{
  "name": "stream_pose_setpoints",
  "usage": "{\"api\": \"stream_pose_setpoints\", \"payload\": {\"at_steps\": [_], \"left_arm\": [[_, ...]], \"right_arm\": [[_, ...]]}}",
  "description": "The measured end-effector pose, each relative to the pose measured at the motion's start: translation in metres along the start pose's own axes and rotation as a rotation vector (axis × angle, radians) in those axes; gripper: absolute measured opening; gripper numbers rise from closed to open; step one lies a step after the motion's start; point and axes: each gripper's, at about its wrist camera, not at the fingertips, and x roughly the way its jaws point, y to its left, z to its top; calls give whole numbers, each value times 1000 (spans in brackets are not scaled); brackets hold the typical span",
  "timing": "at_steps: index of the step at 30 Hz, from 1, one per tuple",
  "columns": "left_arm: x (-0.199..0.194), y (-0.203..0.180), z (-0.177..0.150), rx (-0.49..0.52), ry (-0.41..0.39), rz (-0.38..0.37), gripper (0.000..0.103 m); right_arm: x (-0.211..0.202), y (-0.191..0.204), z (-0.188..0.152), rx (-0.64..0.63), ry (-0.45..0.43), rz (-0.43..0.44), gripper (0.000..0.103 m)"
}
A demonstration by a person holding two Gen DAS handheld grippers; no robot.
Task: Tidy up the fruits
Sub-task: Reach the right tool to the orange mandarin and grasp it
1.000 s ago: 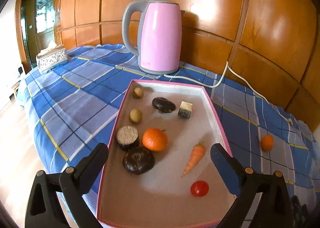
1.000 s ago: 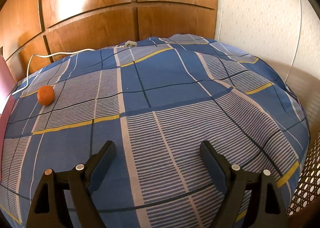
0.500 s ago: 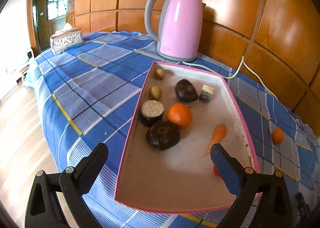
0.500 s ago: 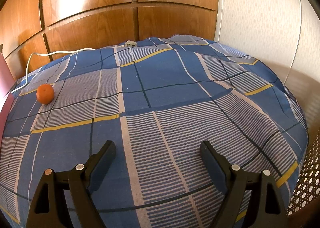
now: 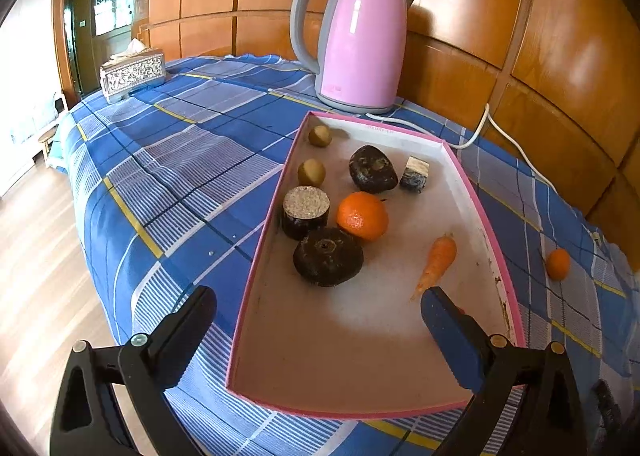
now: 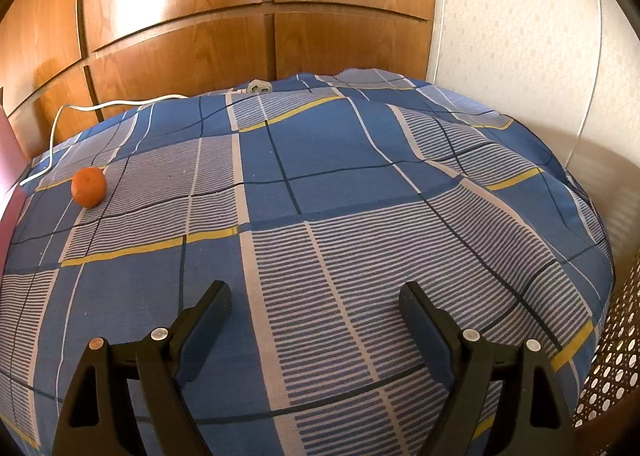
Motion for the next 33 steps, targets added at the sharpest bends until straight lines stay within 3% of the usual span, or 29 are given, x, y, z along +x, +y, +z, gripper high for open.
{"api": "stream_pose_setpoints", "payload": {"at_steps": [6, 19, 26, 33], "left_arm": [[-1, 7, 0, -14, -9, 18, 103], [-1, 31, -4, -85, 14, 35, 103], [3, 35, -7, -91, 34, 44, 103], [7, 37, -8, -85, 48, 53, 103]], "right_arm": [[4, 2, 14, -14, 104, 39, 87], [7, 49, 25, -135, 150, 218, 82], [20, 99, 54, -212, 176, 355, 77], [35, 155, 86, -276, 165, 413, 77]]}}
